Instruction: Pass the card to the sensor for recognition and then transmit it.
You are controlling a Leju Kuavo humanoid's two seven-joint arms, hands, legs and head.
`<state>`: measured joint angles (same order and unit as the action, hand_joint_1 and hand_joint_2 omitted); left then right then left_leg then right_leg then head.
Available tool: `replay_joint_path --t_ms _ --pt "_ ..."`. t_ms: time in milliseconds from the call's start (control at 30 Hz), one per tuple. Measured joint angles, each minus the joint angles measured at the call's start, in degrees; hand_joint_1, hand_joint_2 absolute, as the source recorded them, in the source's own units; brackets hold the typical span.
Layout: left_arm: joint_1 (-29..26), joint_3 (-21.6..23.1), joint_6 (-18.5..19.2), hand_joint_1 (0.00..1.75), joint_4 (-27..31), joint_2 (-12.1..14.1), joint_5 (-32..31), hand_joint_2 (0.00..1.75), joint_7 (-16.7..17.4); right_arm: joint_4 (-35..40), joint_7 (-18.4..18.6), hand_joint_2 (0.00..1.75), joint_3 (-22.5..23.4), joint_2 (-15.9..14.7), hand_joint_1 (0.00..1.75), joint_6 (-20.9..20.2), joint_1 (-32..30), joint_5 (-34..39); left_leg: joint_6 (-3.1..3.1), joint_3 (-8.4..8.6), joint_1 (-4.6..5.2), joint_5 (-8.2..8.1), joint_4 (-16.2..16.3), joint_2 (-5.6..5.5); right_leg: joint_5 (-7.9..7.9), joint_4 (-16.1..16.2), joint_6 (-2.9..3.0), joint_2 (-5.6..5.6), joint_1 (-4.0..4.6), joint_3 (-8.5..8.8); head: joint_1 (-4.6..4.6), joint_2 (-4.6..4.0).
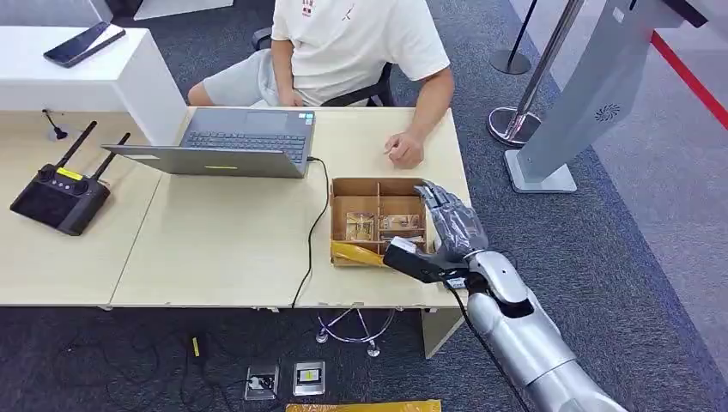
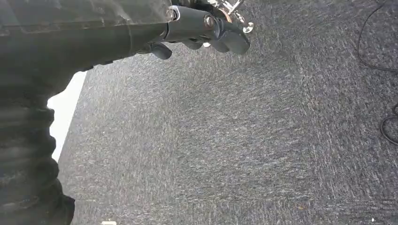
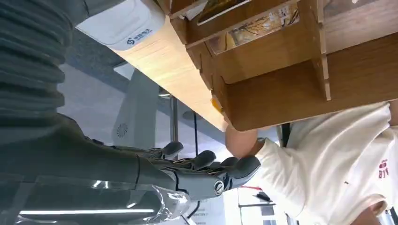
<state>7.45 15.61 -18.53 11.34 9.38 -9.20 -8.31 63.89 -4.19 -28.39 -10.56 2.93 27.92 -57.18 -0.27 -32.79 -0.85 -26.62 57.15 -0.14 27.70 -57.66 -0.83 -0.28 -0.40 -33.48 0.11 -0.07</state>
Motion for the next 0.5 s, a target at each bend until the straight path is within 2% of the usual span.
replay_joint_path --t_ms 500 --pt "0.0 0.0 0.0 0.0 0.0 0.0 -0.4 1.75 -0.5 -5.1 -1.3 1.75 0.0 2.2 0.0 2.0 1.3 0.9 0.0 0.0 0.0 0.0 0.0 0.0 0.01 0.0 0.02 -0.01 0.0 0.0 0.0 0.0"
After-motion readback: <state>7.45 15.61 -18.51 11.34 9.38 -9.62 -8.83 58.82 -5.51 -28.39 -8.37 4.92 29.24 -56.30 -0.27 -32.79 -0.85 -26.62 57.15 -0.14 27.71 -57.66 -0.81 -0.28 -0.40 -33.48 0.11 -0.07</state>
